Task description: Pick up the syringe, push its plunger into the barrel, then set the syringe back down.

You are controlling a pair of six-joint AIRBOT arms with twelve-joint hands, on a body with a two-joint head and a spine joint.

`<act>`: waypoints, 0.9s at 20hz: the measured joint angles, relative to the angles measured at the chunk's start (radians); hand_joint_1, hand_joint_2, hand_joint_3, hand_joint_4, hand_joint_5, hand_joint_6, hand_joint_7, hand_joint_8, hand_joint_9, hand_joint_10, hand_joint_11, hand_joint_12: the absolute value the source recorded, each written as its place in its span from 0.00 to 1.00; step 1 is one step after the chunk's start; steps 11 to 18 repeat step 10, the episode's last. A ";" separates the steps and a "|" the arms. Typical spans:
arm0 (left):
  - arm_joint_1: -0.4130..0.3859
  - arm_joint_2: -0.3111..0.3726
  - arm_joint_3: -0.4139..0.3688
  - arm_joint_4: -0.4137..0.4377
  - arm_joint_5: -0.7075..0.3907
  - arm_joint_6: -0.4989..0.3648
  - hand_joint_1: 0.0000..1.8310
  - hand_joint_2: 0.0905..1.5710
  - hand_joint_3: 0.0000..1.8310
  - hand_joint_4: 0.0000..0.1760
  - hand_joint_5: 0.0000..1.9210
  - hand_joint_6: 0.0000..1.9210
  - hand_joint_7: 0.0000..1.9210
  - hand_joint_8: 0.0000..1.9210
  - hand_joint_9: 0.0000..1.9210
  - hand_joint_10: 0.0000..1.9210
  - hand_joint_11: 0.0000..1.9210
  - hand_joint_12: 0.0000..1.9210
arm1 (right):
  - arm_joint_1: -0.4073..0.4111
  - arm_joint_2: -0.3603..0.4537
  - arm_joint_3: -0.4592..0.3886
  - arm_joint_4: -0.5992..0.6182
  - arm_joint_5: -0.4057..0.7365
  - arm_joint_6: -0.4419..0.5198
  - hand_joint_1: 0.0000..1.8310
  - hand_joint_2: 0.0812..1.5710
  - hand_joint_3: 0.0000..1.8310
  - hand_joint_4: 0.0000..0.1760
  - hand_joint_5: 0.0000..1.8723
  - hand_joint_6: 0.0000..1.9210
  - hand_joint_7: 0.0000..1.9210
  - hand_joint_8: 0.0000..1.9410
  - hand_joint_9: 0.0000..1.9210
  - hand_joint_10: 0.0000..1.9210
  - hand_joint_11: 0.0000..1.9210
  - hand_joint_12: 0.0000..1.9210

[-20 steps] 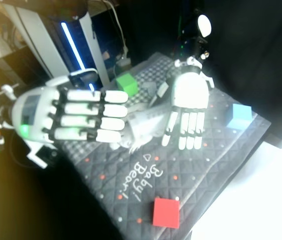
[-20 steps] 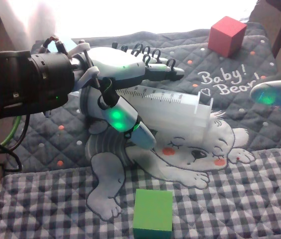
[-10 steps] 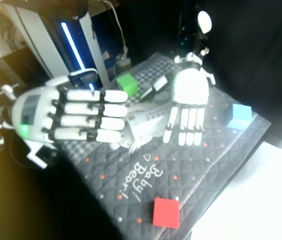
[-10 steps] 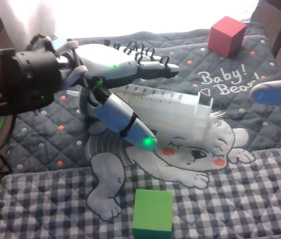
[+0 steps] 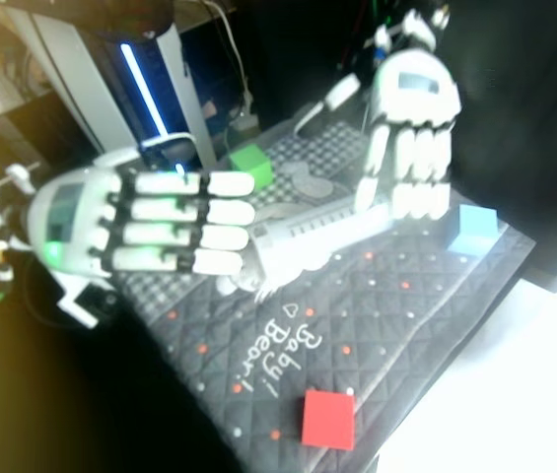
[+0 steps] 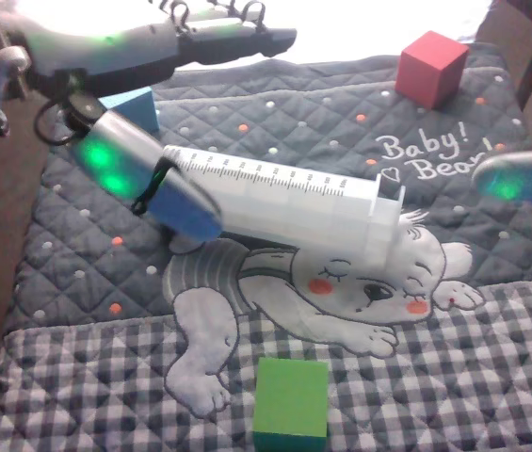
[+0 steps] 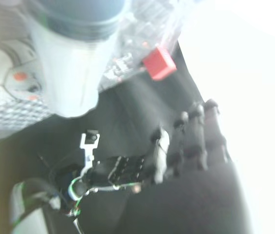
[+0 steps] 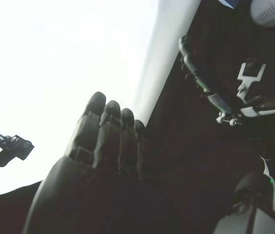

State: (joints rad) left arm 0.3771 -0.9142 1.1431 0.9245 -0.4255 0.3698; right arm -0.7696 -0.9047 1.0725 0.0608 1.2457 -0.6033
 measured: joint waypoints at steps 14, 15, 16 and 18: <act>-0.010 0.307 -0.209 -0.309 -0.243 0.327 0.00 0.99 0.00 0.65 0.11 0.00 0.17 0.00 0.00 0.55 0.00 1.00 | 0.003 0.043 -0.063 -0.014 0.110 -0.017 0.28 0.71 0.00 0.55 0.15 0.01 0.15 0.00 0.15 0.00 0.10 0.14; -0.010 0.307 -0.209 -0.309 -0.243 0.327 0.00 0.99 0.00 0.65 0.11 0.00 0.17 0.00 0.00 0.55 0.00 1.00 | 0.003 0.043 -0.063 -0.014 0.110 -0.017 0.28 0.71 0.00 0.55 0.15 0.01 0.15 0.00 0.15 0.00 0.10 0.14; -0.010 0.307 -0.209 -0.309 -0.243 0.327 0.00 0.99 0.00 0.65 0.11 0.00 0.17 0.00 0.00 0.55 0.00 1.00 | 0.003 0.043 -0.063 -0.014 0.110 -0.017 0.28 0.71 0.00 0.55 0.15 0.01 0.15 0.00 0.15 0.00 0.10 0.14; -0.010 0.307 -0.209 -0.309 -0.243 0.327 0.00 0.99 0.00 0.65 0.11 0.00 0.17 0.00 0.00 0.55 0.00 1.00 | 0.003 0.043 -0.063 -0.014 0.110 -0.017 0.28 0.71 0.00 0.55 0.15 0.01 0.15 0.00 0.15 0.00 0.10 0.14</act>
